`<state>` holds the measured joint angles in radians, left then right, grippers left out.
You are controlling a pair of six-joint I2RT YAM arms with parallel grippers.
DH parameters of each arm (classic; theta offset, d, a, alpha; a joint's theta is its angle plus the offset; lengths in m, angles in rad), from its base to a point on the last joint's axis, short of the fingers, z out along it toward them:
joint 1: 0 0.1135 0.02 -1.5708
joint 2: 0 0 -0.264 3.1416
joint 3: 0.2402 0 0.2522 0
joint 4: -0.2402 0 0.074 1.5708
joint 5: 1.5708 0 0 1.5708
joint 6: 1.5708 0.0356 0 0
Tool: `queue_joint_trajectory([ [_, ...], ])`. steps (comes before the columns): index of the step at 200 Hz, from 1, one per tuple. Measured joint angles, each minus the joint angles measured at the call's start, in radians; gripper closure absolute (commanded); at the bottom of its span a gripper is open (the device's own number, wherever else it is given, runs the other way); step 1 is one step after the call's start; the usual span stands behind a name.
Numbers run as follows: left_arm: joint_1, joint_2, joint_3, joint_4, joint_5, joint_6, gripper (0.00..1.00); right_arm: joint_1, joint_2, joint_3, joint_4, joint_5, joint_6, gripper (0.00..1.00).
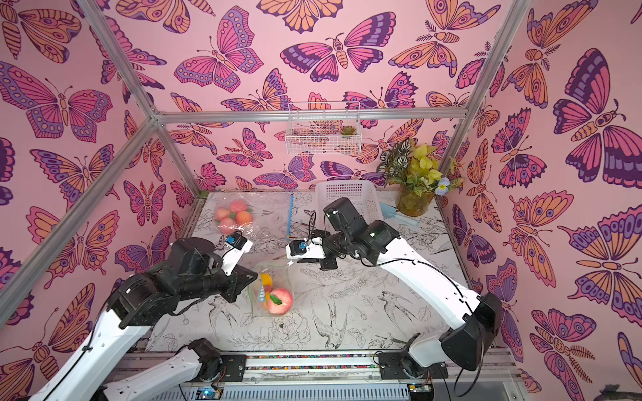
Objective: Place the peach in a zip-top bag and seal the zipper
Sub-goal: Zip the zipper on the zipper food storage bag.
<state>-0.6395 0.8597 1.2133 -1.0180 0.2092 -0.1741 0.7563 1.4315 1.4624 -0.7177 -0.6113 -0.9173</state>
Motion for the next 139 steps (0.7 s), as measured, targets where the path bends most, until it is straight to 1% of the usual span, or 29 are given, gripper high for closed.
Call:
queue_joint_trajectory([
  [18, 0.0, 0.003, 0.0, 0.0, 0.003, -0.003, 1.0, 0.003, 0.0, -0.001, 0.004, -0.003, 0.002, 0.81],
  [26, 0.0, 0.003, 0.0, 0.0, 0.003, -0.003, 1.0, 0.005, 0.0, -0.001, 0.005, -0.003, 0.003, 0.82],
  [44, 0.0, 0.002, 0.0, 0.0, 0.003, -0.003, 1.0, 0.01, 0.0, -0.001, 0.007, -0.004, 0.003, 0.89],
  [57, 0.0, 0.002, 0.0, 0.0, 0.003, -0.004, 1.0, 0.011, 0.0, -0.001, 0.007, -0.004, 0.005, 1.0],
  [70, 0.0, 0.002, 0.0, 0.0, 0.003, -0.008, 1.0, 0.012, 0.0, -0.001, 0.01, -0.004, 0.015, 1.0],
  [74, 0.0, 0.002, 0.0, 0.0, 0.003, -0.009, 0.96, 0.012, 0.0, -0.001, 0.012, -0.004, 0.018, 1.0],
  [81, 0.0, 0.002, 0.0, 0.0, 0.003, -0.01, 0.83, 0.012, 0.0, -0.001, 0.016, -0.003, 0.025, 1.0],
  [88, 0.0, 0.002, 0.0, 0.001, 0.0, -0.01, 0.71, 0.012, -0.001, -0.002, 0.021, -0.003, 0.036, 1.0],
  [99, 0.0, 0.002, 0.001, 0.004, -0.003, -0.003, 0.59, 0.012, -0.006, -0.01, 0.034, 0.001, 0.061, 1.0],
  [115, 0.0, 0.005, 0.019, 0.002, -0.018, -0.004, 0.47, 0.012, -0.033, -0.045, 0.066, 0.011, 0.124, 1.0],
  [129, 0.0, 0.009, 0.057, 0.003, -0.028, 0.019, 0.41, 0.016, -0.069, -0.084, 0.098, 0.027, 0.195, 1.0],
  [139, 0.0, 0.013, 0.09, 0.006, -0.034, 0.038, 0.39, 0.024, -0.101, -0.116, 0.128, 0.045, 0.25, 1.0],
])
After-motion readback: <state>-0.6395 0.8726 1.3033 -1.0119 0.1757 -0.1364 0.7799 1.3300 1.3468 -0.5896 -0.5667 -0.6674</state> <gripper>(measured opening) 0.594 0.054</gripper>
